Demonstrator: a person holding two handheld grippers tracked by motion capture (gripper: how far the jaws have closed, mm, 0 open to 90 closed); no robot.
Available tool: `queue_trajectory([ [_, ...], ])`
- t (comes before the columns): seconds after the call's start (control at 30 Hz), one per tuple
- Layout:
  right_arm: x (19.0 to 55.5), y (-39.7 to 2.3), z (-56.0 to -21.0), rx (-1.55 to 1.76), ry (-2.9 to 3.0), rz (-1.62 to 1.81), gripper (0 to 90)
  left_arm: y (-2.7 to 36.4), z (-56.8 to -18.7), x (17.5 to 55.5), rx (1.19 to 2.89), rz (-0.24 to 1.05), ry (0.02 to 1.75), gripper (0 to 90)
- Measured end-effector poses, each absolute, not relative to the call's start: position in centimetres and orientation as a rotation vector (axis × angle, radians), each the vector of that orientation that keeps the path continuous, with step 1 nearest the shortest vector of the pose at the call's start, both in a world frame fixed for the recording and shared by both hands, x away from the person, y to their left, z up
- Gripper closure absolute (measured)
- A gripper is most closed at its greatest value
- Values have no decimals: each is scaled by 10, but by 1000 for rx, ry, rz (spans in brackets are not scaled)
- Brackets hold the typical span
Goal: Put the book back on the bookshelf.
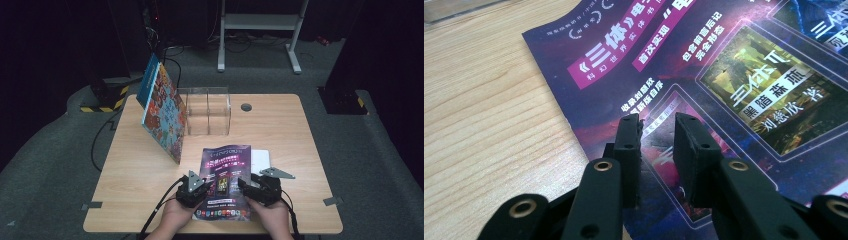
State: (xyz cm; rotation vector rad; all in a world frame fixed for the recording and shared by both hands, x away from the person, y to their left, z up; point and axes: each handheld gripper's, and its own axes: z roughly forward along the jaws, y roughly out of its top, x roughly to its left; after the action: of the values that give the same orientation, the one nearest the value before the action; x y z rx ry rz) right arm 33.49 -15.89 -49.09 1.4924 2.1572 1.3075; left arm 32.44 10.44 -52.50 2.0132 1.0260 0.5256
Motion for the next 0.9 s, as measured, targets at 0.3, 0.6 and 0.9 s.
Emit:
queue_trajectory([
  [0.3, 338, -155, -492, 1508, 2141, 1294, 354, 104, -525, 324, 2020, 537, 1025, 725],
  [0.6, 331, -159, -485, 1441, 2090, 1348, 515, 104, -525, 323, 2023, 547, 1021, 736],
  [0.9, 324, -163, -480, 1389, 2082, 1383, 636, 104, -525, 323, 2022, 548, 1024, 736],
])
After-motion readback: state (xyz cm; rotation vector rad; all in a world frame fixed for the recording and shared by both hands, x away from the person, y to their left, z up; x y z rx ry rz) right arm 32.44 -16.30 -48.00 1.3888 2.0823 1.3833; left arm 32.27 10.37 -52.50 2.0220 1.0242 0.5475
